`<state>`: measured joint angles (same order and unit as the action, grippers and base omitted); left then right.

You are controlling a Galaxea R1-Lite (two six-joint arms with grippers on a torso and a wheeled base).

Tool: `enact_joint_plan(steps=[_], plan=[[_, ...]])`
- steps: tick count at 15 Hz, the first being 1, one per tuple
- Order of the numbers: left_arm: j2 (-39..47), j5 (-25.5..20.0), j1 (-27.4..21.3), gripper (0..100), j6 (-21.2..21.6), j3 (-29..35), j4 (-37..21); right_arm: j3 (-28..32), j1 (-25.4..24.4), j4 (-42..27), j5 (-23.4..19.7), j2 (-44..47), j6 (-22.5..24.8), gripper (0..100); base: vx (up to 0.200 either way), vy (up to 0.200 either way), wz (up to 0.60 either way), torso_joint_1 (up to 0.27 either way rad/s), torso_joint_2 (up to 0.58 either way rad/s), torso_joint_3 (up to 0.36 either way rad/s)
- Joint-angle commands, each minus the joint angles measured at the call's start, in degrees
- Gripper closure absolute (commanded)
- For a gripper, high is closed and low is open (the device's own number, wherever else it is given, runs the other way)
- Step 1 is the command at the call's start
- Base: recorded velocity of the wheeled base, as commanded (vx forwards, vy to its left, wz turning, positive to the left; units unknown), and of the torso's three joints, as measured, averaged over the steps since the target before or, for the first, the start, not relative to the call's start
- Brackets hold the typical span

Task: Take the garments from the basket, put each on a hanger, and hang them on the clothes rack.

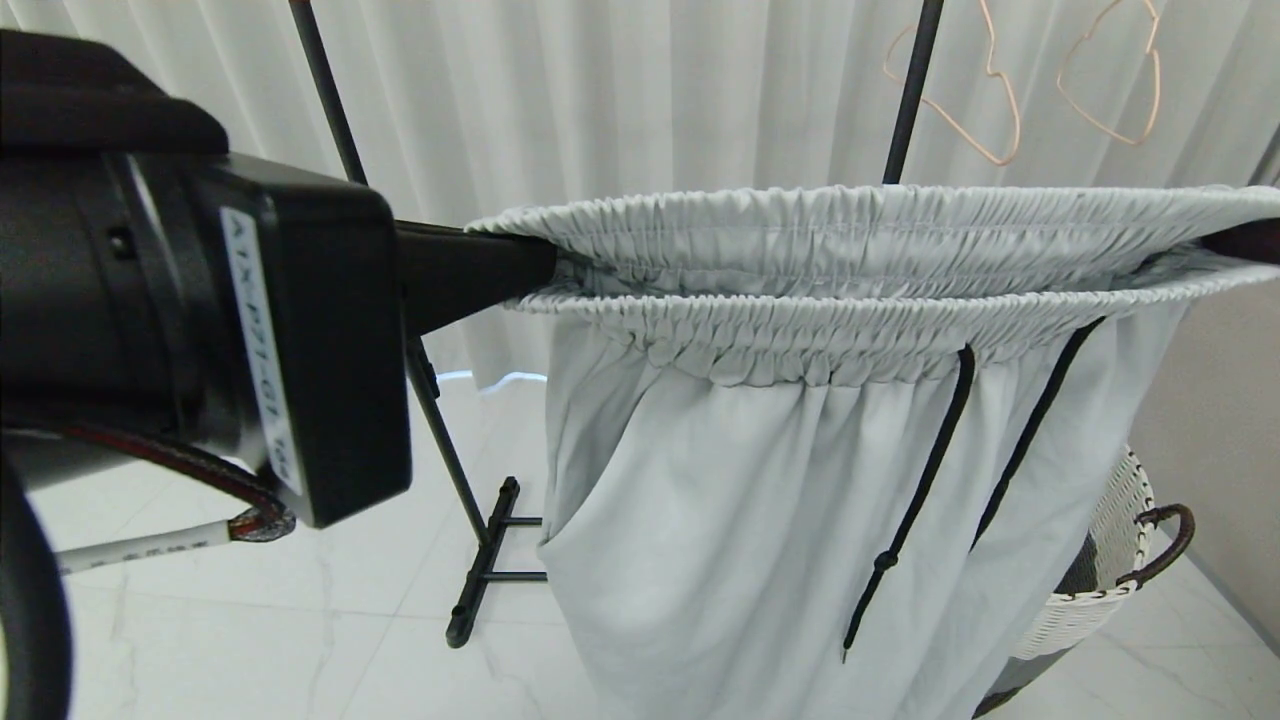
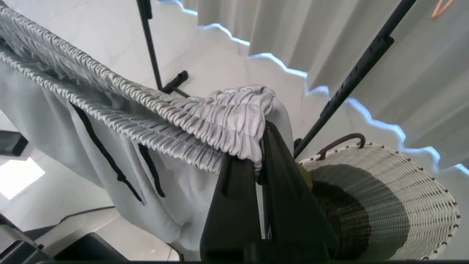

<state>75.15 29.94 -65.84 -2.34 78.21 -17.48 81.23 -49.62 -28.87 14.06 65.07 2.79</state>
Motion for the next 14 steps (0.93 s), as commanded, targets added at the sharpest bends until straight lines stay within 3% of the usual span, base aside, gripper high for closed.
enact_joint_plan(steps=[1,4,5,12,14], plan=[[-0.2,0.1,0.0,100,0.0,0.0,0.0,0.0,-0.1,0.0,0.0,0.0,0.1,100,0.000,0.000,0.00,0.000,0.00,0.000],[-0.3,0.0,0.0,100,0.0,0.1,0.0,-0.1,-0.1,0.0,0.0,0.0,0.1,100,0.000,0.000,0.00,0.000,0.00,0.000],[-0.4,0.0,0.0,100,0.0,0.1,0.0,-0.2,-0.1,0.0,0.0,0.0,0.1,0,0.000,0.000,0.00,0.000,0.00,0.000],[-0.6,2.0,1.5,100,0.3,-0.1,0.0,-0.5,1.0,-1.2,1.2,-1.5,0.1,0,0.000,0.000,0.00,0.000,0.00,0.000],[-1.8,2.0,6.8,100,5.2,-0.1,-0.1,0.2,10.4,-9.1,8.2,-1.6,0.3,0,0.000,0.000,0.00,0.000,0.00,0.000]])
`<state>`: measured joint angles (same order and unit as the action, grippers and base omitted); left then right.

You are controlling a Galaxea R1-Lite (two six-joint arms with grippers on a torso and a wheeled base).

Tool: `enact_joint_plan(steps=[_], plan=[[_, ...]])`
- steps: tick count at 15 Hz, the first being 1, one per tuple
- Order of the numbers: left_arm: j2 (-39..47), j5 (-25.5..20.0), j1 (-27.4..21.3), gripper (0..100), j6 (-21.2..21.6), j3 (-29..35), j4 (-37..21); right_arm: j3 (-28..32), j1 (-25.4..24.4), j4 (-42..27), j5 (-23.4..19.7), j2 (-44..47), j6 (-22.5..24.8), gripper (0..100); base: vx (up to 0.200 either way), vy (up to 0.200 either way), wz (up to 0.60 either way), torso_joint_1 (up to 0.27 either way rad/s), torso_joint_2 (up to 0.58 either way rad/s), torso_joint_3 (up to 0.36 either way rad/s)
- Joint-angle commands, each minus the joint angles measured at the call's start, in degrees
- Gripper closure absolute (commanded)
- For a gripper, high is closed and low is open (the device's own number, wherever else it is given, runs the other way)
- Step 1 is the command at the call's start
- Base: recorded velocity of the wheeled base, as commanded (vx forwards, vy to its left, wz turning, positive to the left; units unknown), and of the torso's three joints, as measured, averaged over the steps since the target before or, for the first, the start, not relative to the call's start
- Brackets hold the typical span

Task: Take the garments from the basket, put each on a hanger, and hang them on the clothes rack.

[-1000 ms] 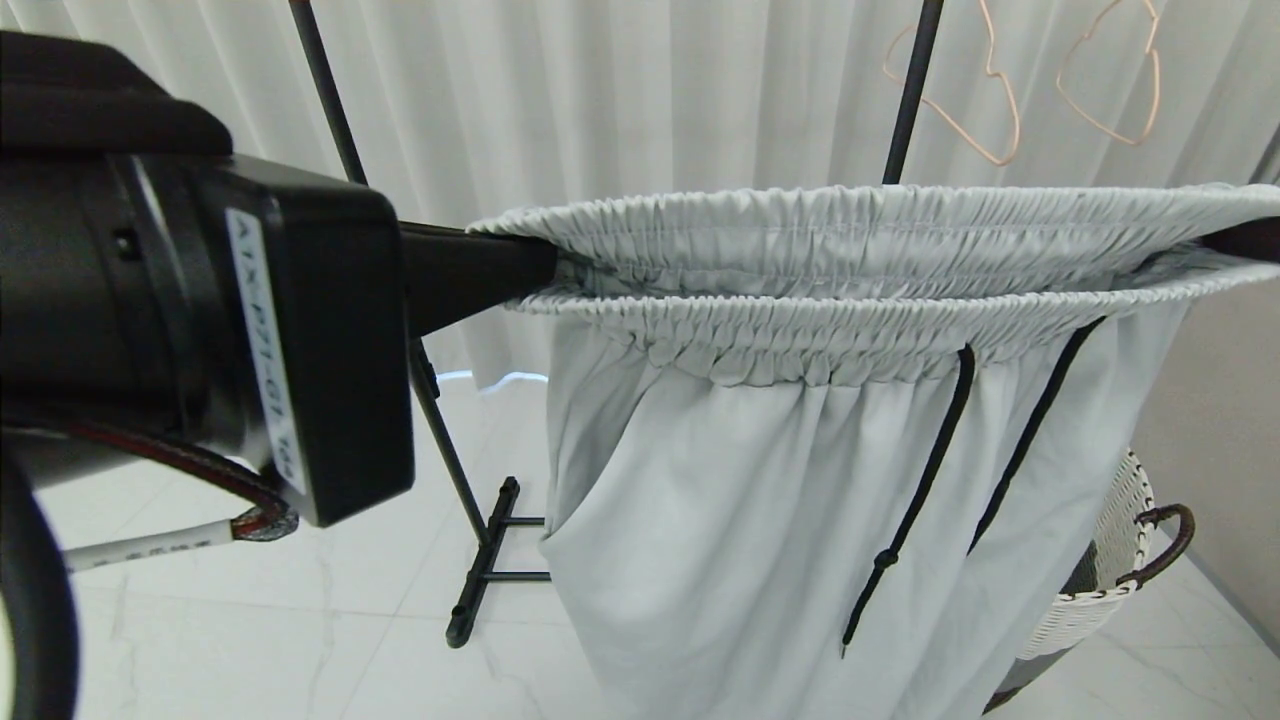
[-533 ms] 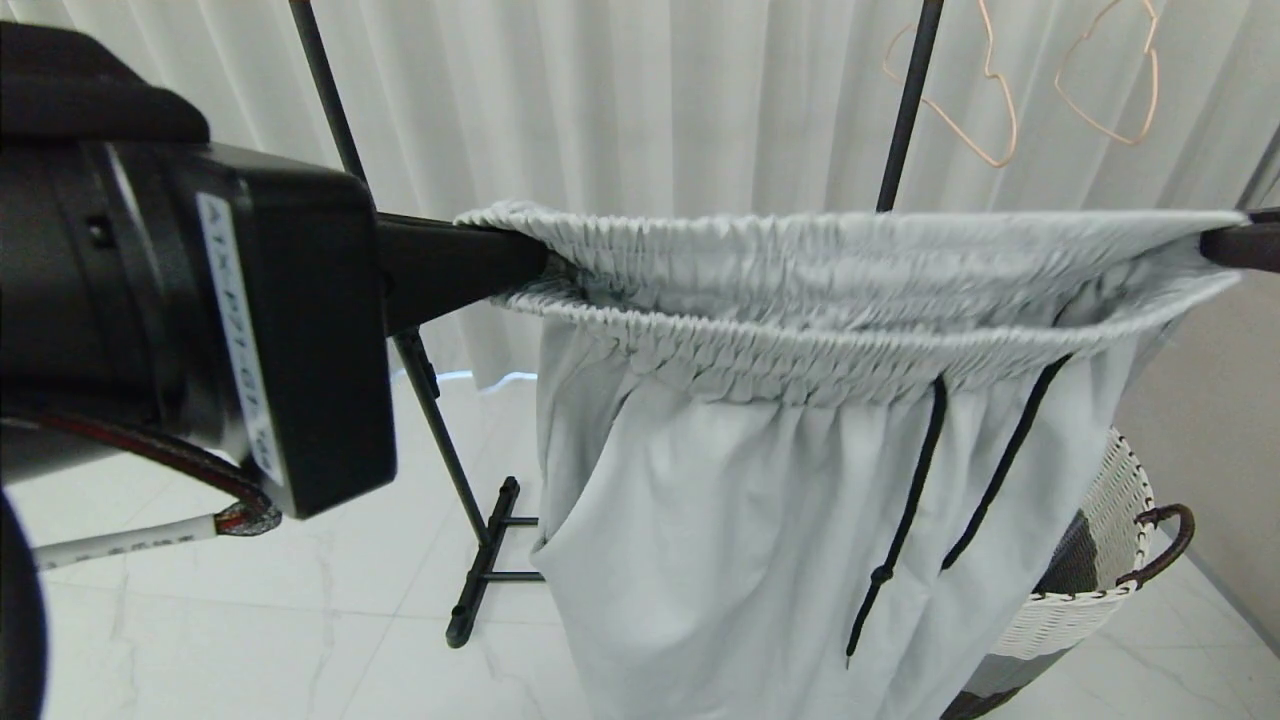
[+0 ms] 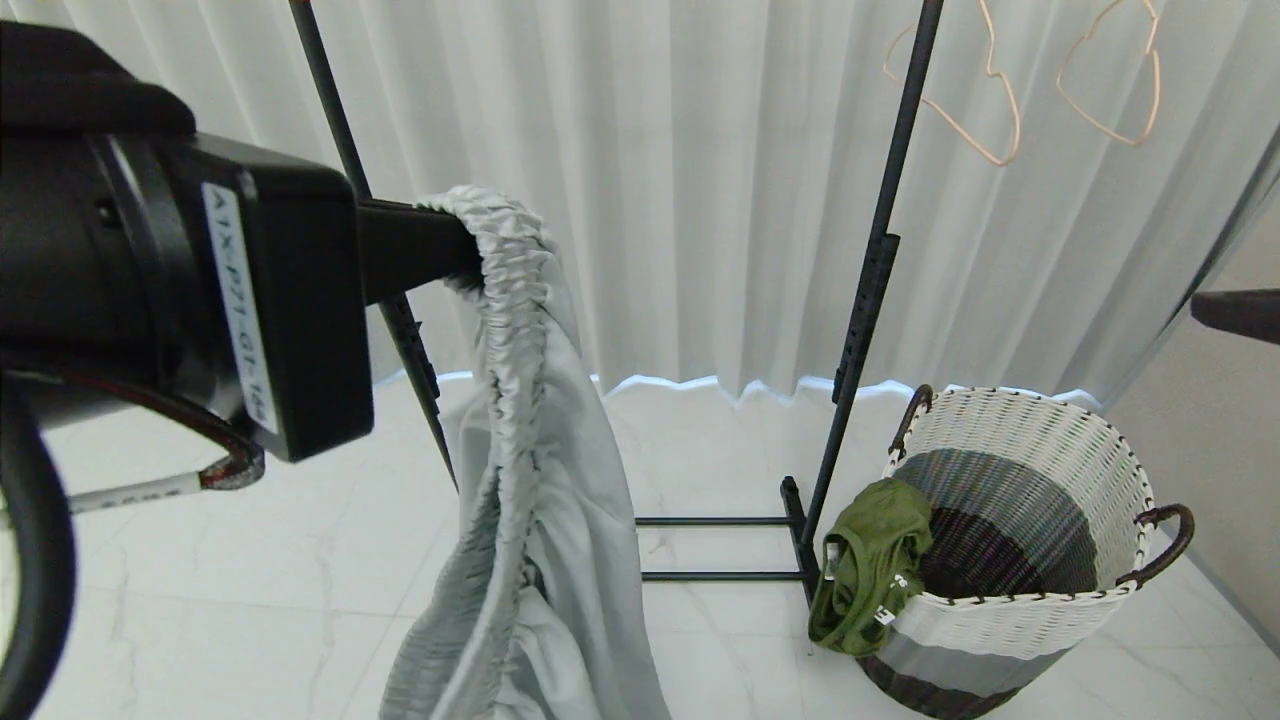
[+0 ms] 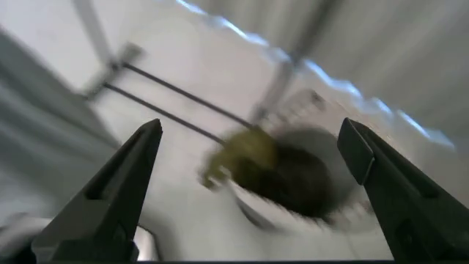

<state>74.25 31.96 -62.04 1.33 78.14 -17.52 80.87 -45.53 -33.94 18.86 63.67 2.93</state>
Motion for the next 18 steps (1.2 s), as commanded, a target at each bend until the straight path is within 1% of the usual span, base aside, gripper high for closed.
enact_joint_plan(steps=[1,2,3,4,6,7,8,10,12,15,18], plan=[[-1.0,-0.3,6.8,100,4.1,0.1,0.0,0.3,11.5,-6.8,4.7,-0.5,0.9,0,0.000,0.000,0.00,0.000,0.00,0.000],[-1.1,-0.7,9.7,100,5.4,0.2,0.0,-0.3,16.0,-7.2,4.6,-1.0,1.7,0,0.000,0.000,0.00,0.000,0.00,0.000],[-1.3,-2.1,12.6,100,6.3,0.2,0.0,-0.8,20.3,-7.3,4.3,-1.2,2.8,0,0.000,0.000,0.00,0.000,0.00,0.000],[-1.8,-3.7,14.2,100,7.5,0.1,0.0,-1.1,24.5,-7.3,4.3,-1.2,4.0,0,0.000,0.000,0.00,0.000,0.00,0.000],[-2.3,-5.1,16.1,100,9.7,-0.1,0.0,-2.3,31.9,-7.1,4.3,-1.3,7.3,0,0.000,0.000,0.00,0.000,0.00,0.000],[-2.3,-5.1,16.7,100,9.7,-0.1,0.0,-3.1,35.2,-7.0,4.3,-1.5,8.6,0,0.000,0.000,0.00,0.000,0.00,0.000],[-2.2,-5.1,17.0,100,9.7,-0.1,0.0,-3.7,37.4,-6.8,4.2,-1.6,8.9,0,0.000,0.000,0.00,0.000,0.00,0.000],[-2.3,-5.1,17.0,100,9.6,-0.1,0.0,-4.7,38.1,-5.4,3.4,-1.8,8.7,0,0.000,0.000,0.00,0.000,0.00,0.000],[-2.2,-5.1,17.0,100,9.6,0.1,0.1,-6.4,38.1,-3.5,1.7,-2.2,8.6,0,0.000,0.000,0.00,0.000,0.00,0.000],[-2.0,-5.1,17.0,100,9.6,-0.4,2.8,-8.1,38.1,0.0,0.8,-2.1,8.5,0,0.000,0.000,0.00,0.000,0.00,0.000],[-1.9,-5.1,17.3,100,9.7,-0.4,3.1,-8.6,38.1,0.5,0.7,-2.1,8.1,0,0.000,0.000,0.00,0.051,-0.25,-0.198]])
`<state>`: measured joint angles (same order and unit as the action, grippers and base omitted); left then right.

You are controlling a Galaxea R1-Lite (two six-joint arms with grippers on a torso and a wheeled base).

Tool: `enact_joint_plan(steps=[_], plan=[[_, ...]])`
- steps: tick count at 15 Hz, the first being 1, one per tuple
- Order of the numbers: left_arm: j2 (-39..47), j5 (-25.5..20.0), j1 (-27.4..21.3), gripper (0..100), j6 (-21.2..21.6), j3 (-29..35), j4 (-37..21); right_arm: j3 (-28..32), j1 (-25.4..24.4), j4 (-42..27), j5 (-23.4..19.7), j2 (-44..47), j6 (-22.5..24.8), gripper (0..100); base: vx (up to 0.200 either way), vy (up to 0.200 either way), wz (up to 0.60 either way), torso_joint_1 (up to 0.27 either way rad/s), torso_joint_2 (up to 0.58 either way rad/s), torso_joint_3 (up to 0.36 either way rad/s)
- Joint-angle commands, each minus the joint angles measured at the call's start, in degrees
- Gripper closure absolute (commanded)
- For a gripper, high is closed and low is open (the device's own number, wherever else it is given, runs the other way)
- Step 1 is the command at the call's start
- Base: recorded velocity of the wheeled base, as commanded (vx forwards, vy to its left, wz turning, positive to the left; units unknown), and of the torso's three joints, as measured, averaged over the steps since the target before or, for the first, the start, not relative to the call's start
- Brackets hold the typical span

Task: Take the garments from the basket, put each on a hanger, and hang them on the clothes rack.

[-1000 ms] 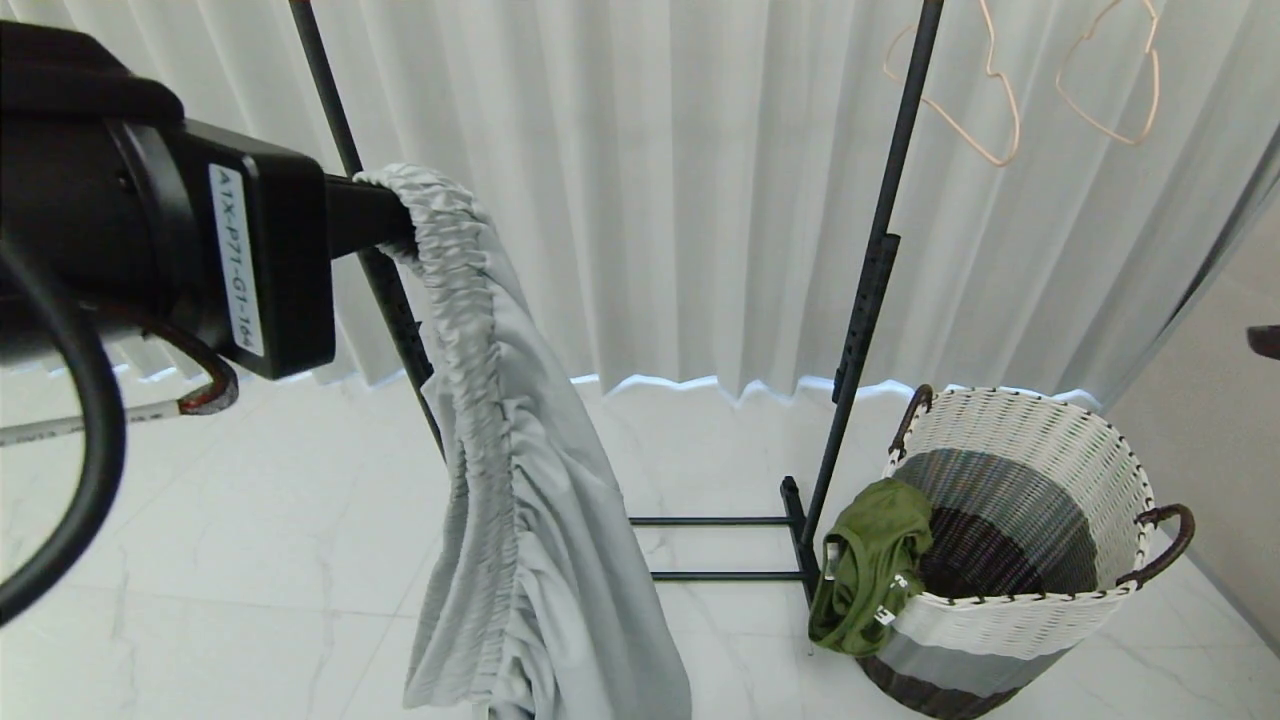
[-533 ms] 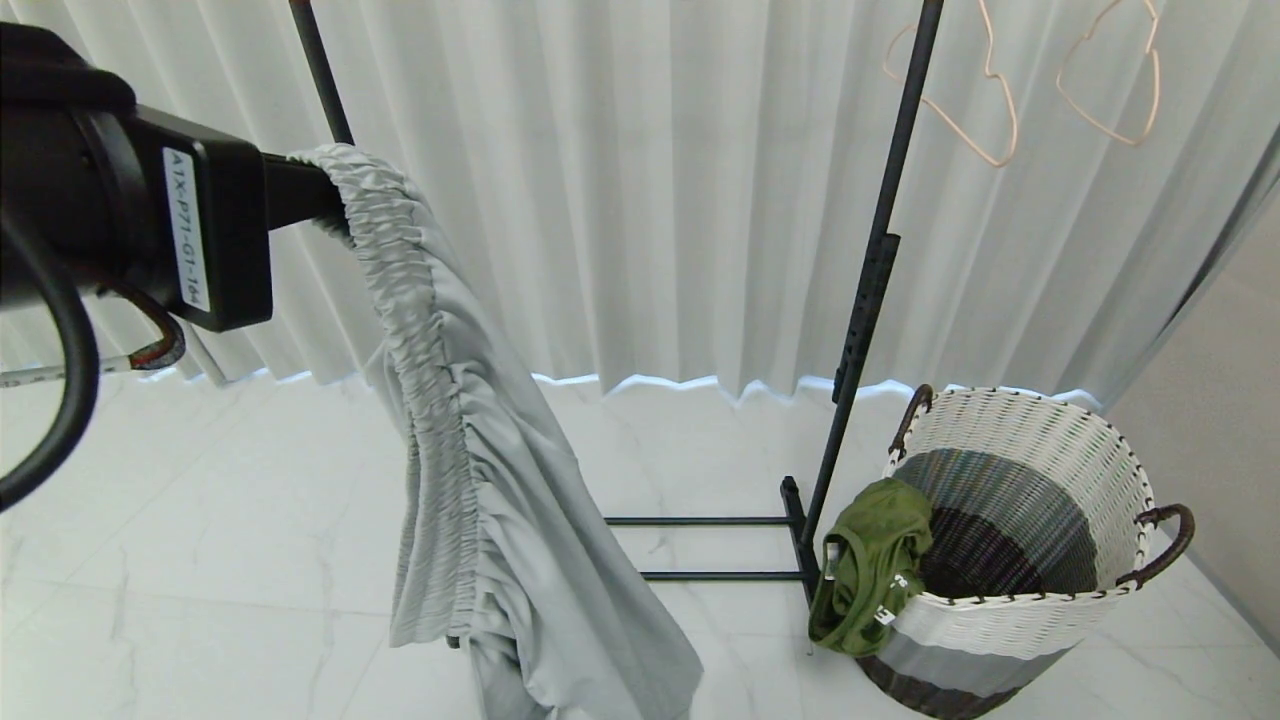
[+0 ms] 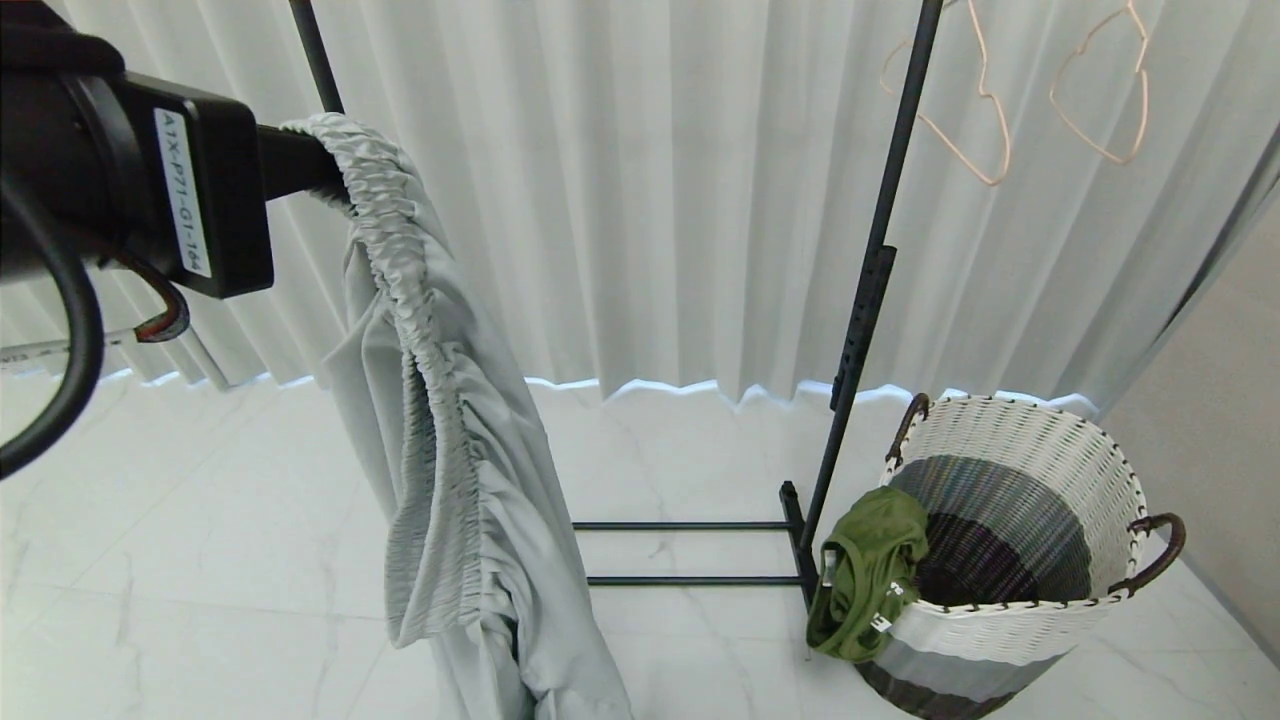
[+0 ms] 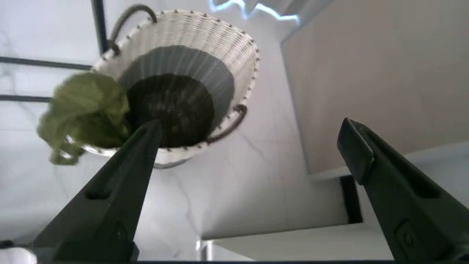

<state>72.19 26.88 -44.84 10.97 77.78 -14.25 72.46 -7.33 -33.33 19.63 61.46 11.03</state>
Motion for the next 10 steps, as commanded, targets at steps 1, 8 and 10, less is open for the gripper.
enact_joint_plan(steps=[1,8,10], plan=[[0.1,0.0,0.1,100,0.0,-0.1,-0.2,-0.2,-0.1,-0.2,0.0,0.1,0.0,0,0.000,0.000,0.00,0.017,-0.14,-0.251],[0.1,0.0,0.2,100,0.5,-0.1,-0.2,-0.3,-0.1,3.6,-2.6,0.4,-4.9,0,0.000,0.000,0.00,0.175,-0.49,-0.292],[0.0,0.0,0.2,100,0.6,-0.1,-0.2,-0.3,-0.1,3.8,-2.8,0.5,-5.0,0,0.000,0.000,0.00,0.188,-0.47,-0.286]])
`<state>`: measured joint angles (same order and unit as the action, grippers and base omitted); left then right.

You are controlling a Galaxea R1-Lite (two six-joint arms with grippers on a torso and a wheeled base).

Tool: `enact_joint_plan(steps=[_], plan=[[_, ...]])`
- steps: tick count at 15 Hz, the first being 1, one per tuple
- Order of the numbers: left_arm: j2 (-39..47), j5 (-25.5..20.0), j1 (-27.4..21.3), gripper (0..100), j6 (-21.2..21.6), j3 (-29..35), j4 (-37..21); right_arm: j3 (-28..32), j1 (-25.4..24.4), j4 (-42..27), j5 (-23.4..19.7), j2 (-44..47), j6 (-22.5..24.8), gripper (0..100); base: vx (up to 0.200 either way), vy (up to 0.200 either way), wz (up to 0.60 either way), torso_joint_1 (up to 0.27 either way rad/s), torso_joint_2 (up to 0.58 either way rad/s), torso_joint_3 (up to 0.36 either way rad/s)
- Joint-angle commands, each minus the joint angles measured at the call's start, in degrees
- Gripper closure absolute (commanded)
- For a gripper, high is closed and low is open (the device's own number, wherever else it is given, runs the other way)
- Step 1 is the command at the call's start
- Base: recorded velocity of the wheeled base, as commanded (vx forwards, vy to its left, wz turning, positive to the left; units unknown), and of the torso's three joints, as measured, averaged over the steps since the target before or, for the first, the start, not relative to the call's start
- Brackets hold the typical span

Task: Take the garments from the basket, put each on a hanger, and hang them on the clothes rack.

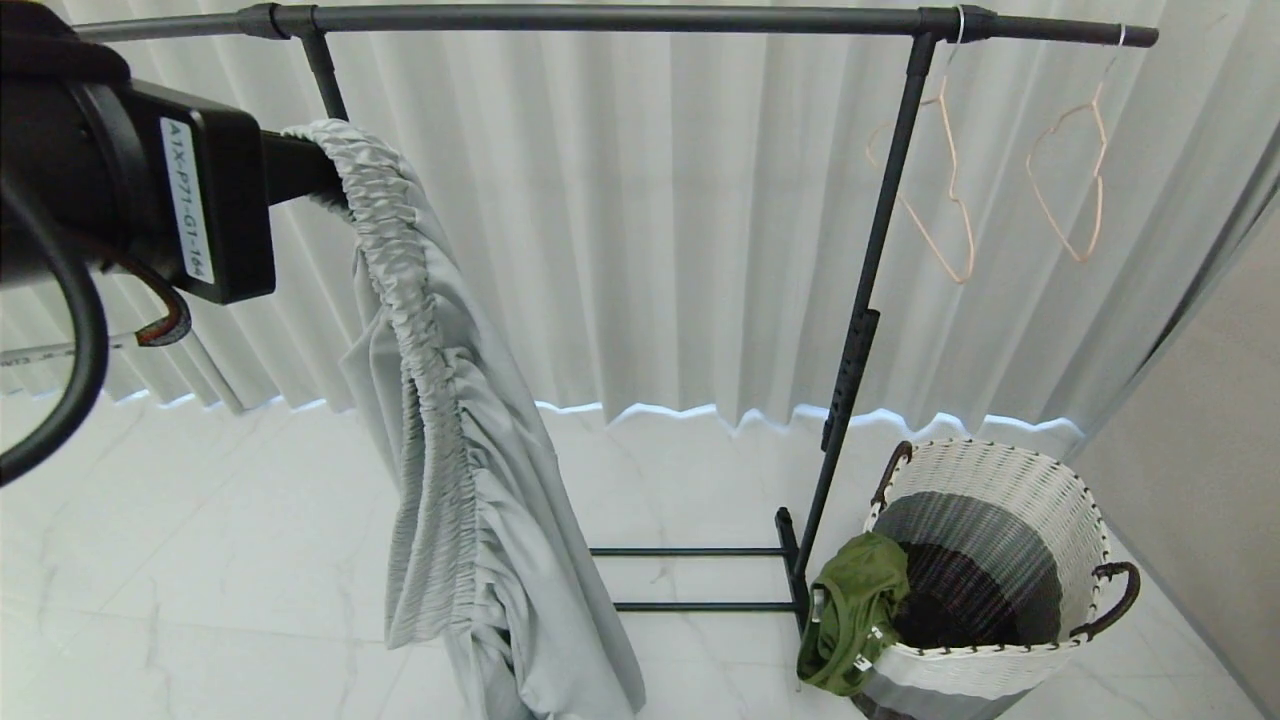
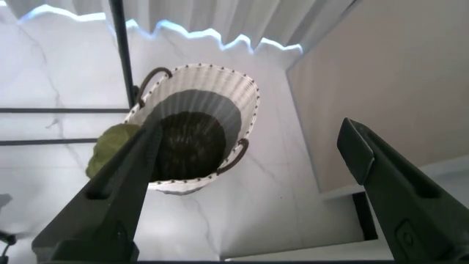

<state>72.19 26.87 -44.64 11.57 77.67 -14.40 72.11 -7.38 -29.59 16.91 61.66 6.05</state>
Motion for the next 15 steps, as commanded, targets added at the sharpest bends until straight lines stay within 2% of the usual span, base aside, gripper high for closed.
enact_joint_plan(steps=[1,9,12,15], plan=[[-0.1,0.0,0.0,100,0.3,0.0,0.0,0.1,0.0,0.1,-0.1,0.4,0.0,0,0.000,0.000,0.00,0.193,-0.47,-0.286],[0.1,0.1,0.0,100,0.4,0.0,0.0,0.1,0.0,1.1,-0.1,0.7,0.1,0,0.000,0.000,0.00,0.211,-0.49,-0.280],[0.4,0.2,2.2,100,0.3,-0.1,0.0,-0.4,0.0,1.3,0.0,0.7,0.1,0,0.000,0.000,0.00,0.118,-0.25,-0.132],[0.3,0.1,3.2,100,0.2,-0.1,0.0,-2.1,0.0,4.8,-0.1,0.7,0.3,0,0.200,0.000,0.00,0.018,-0.04,-0.025]])
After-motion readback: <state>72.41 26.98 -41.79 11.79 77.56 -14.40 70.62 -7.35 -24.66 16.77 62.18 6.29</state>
